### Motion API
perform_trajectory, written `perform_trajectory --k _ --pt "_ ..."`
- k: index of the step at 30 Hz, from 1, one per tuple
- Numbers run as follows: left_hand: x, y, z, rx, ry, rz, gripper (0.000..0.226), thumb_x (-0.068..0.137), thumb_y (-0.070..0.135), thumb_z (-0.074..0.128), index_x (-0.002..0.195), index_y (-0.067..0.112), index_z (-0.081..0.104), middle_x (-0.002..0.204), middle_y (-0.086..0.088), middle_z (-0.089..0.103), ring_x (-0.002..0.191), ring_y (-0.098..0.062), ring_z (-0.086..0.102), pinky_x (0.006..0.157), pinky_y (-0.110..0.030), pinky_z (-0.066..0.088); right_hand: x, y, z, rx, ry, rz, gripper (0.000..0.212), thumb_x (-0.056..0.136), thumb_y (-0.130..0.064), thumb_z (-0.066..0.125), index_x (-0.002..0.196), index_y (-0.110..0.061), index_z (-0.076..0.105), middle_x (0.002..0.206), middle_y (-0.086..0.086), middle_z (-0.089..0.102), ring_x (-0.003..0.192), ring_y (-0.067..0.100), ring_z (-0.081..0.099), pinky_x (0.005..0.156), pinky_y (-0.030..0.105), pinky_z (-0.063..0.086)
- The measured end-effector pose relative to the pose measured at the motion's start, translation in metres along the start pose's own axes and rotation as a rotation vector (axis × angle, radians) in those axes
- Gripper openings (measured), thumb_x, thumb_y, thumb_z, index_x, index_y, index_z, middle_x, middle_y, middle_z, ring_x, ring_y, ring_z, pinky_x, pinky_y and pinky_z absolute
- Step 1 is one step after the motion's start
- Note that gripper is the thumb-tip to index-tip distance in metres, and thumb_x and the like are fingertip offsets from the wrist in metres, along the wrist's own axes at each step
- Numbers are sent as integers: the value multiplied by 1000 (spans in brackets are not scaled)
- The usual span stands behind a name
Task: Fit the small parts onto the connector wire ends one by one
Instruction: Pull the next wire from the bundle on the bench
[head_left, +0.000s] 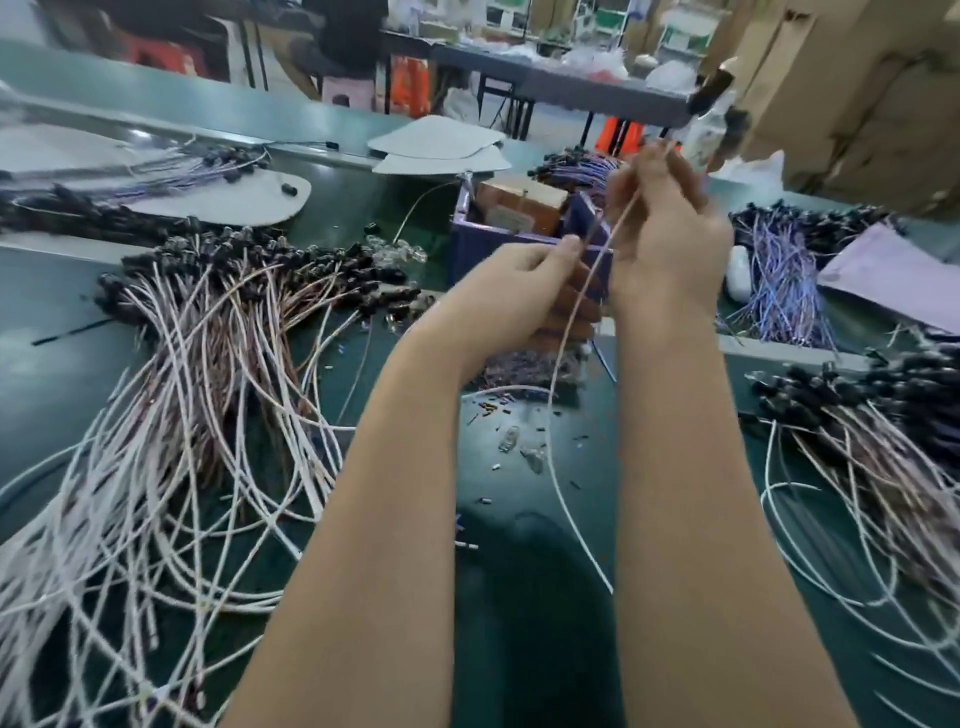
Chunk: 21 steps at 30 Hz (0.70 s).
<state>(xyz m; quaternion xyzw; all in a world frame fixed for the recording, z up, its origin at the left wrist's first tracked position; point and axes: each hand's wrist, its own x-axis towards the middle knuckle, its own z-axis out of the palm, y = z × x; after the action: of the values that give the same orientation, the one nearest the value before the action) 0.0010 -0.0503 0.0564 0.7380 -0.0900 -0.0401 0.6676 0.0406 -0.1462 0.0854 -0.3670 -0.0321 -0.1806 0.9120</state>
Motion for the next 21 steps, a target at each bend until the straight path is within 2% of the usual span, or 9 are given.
perform_trajectory --k 3,5,7,8,11,13,15,19,21 --pt "8 -1 24 95 -31 106 31 103 24 37 94 9 62 65 0 56 56 -9 49 53 -14 41 8 -22 -34 89 145 -59 17 90 4 58 76 -6 55 52 -1 61 45 8 57 51 20 51" --pt "17 -3 37 167 47 175 31 102 18 40 89 2 63 59 0 44 51 -10 37 49 -20 31 8 -29 -57 -149 143 -29 17 93 -12 60 75 -11 59 53 -5 56 47 6 52 49 19 45" --pt "24 -4 49 210 88 212 32 101 16 43 86 -3 64 54 1 40 49 -10 34 51 -24 28 5 -29 -77 -492 -2 51 20 94 -26 58 78 -14 64 53 -8 52 48 4 44 48 18 35" --pt "26 -5 54 224 92 218 32 100 17 45 80 2 64 52 5 41 48 -8 35 51 -24 29 3 -27 -85 -616 -98 90 22 94 -27 57 77 -15 64 52 -9 52 48 5 43 49 19 33" --pt "33 -17 60 315 104 154 29 99 23 48 77 16 65 53 9 52 48 -6 43 50 -20 37 3 -22 -100 -826 -204 96 27 96 -25 54 72 -14 62 54 -6 58 51 10 45 50 19 40" --pt "33 -27 55 335 81 74 28 99 25 48 84 14 69 59 8 59 55 -9 50 48 -15 41 7 -19 -106 -806 -106 78 30 99 -25 49 77 -12 64 60 1 57 47 7 49 48 16 44" --pt "33 -37 48 294 49 5 29 100 22 47 92 7 70 64 2 61 63 -12 54 54 -12 43 12 -17 -113 -645 27 112 32 101 -25 44 82 -10 63 60 2 57 43 3 51 44 15 45" --pt "34 -46 44 285 63 -12 29 100 17 47 95 0 70 62 1 60 41 2 48 45 -6 37 17 -10 -122 -468 132 208 31 102 -24 42 84 -6 61 49 -2 55 37 3 50 40 14 42" --pt "35 -47 48 265 61 -38 32 101 22 43 98 2 68 70 -1 66 47 0 53 46 -8 41 18 -7 -124 -476 118 218 31 102 -23 42 85 -6 61 51 -1 56 38 3 50 41 14 42"
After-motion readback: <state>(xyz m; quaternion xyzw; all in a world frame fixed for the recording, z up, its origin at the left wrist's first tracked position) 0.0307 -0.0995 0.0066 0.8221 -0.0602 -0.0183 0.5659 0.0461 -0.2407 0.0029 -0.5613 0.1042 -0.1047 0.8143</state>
